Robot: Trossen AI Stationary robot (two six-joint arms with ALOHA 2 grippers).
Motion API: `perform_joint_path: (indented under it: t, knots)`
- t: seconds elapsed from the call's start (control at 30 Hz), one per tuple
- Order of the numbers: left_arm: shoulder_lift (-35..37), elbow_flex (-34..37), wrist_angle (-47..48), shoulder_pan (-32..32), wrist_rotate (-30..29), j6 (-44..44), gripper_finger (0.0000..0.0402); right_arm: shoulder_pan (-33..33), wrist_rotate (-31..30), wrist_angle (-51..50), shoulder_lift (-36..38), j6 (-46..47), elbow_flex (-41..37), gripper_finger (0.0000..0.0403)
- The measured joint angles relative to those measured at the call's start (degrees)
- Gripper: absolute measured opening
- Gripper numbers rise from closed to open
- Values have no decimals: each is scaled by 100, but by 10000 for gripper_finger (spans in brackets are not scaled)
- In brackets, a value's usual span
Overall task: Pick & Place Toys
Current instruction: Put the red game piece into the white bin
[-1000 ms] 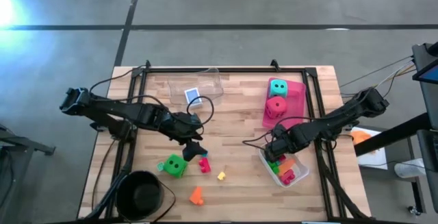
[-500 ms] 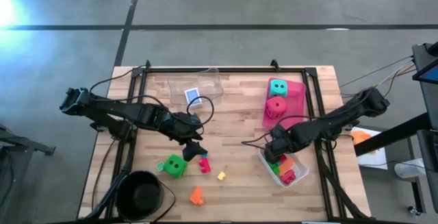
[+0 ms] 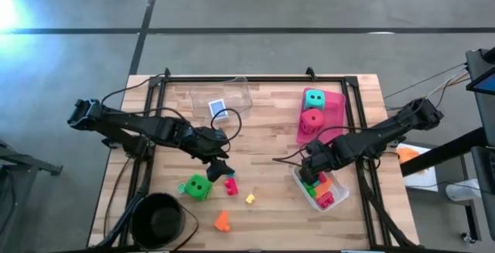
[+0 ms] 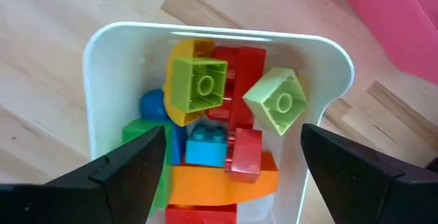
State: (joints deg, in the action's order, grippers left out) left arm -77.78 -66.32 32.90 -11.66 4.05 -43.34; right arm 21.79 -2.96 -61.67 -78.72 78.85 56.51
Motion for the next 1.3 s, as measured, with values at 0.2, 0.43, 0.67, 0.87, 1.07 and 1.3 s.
perform_joint_path:
  t: [0.2,0.43,0.67,0.87,1.07,1.3]
  knots:
    - [-125,0,340,0,0,-517,357,228,-15,-28,48,-304,334,334]
    - [-801,4,802,-57,212,-2598,357,766,-797,-1093,46,-77,999,334]
    - [-1812,-126,657,-101,632,-2876,357,1056,-1358,-1474,46,201,1386,334]
    - [-2426,-278,692,-130,863,-2992,357,1062,-1419,-1479,46,57,1402,334]
    - [-2752,-278,676,-133,850,-3375,357,1062,-1532,-1488,46,-280,1353,334]
    - [-3055,-278,562,-131,800,-3830,357,1061,-1683,-1480,44,-754,1348,334]
